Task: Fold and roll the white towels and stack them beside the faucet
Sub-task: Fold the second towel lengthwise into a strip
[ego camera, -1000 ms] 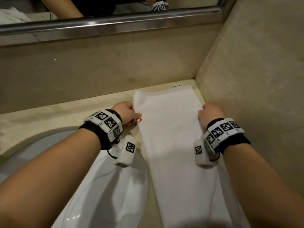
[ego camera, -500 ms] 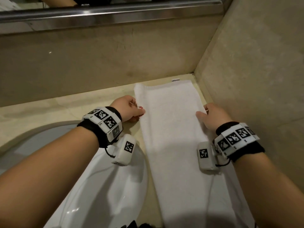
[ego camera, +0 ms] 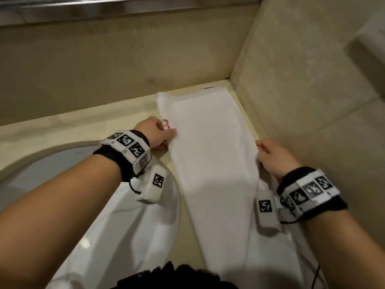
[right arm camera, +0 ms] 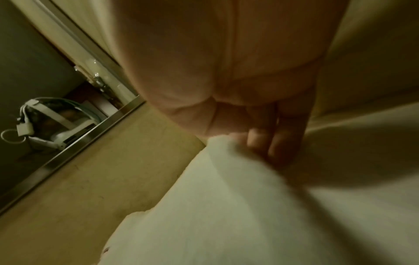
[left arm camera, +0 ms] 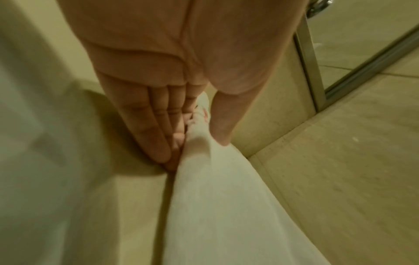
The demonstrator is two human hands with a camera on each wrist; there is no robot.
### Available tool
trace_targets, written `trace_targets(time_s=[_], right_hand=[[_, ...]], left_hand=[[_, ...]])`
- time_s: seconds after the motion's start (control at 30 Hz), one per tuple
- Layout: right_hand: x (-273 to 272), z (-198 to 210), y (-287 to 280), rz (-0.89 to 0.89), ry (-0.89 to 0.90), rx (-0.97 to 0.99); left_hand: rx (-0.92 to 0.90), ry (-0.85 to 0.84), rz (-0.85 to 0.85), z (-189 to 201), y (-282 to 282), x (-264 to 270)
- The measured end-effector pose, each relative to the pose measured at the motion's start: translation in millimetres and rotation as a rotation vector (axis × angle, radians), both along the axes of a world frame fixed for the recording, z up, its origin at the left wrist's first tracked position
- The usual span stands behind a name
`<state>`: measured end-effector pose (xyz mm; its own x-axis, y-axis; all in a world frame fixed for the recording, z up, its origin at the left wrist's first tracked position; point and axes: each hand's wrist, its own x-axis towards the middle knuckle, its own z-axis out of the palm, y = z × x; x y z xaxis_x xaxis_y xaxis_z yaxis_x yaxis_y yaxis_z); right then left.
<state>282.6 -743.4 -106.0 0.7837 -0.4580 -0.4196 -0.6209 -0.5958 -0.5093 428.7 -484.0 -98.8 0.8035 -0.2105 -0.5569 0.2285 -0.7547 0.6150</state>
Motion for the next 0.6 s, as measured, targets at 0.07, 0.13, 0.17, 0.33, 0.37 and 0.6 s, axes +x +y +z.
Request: trace_targets(time_s=[0.07,0.13,0.17,0.33,0.37,0.6], right_hand=[[-22.2,-2.2,2.0,0.016,-0.035,0.204],[-33.2,0.3,6.1,-0.025,-0.139,0.432],[-35.6,2.2,6.8,-0.046,-0.193,0.545],[-35.8,15.1,16.8,0.000,-0.250,0.684],[-35.9,17.5,18.8,-0.012,-0.229,0.591],[-30.0,12.3,19.5,-0.011,0.060,-0.379]], left_hand=[[-0.117,0.125,0.051,-3.4,0.9,-15.3],[-0.211,0.181,0.103,-5.6,0.3,-30.3],[-0.239,0.186,0.130,-6.1,0.0,-36.0],[-0.325,0.225,0.233,-9.1,-3.2,-58.6],[-0.330,0.226,0.242,-9.7,-3.6,-63.1],[-0.356,0.217,0.317,-13.5,-2.5,-75.6]])
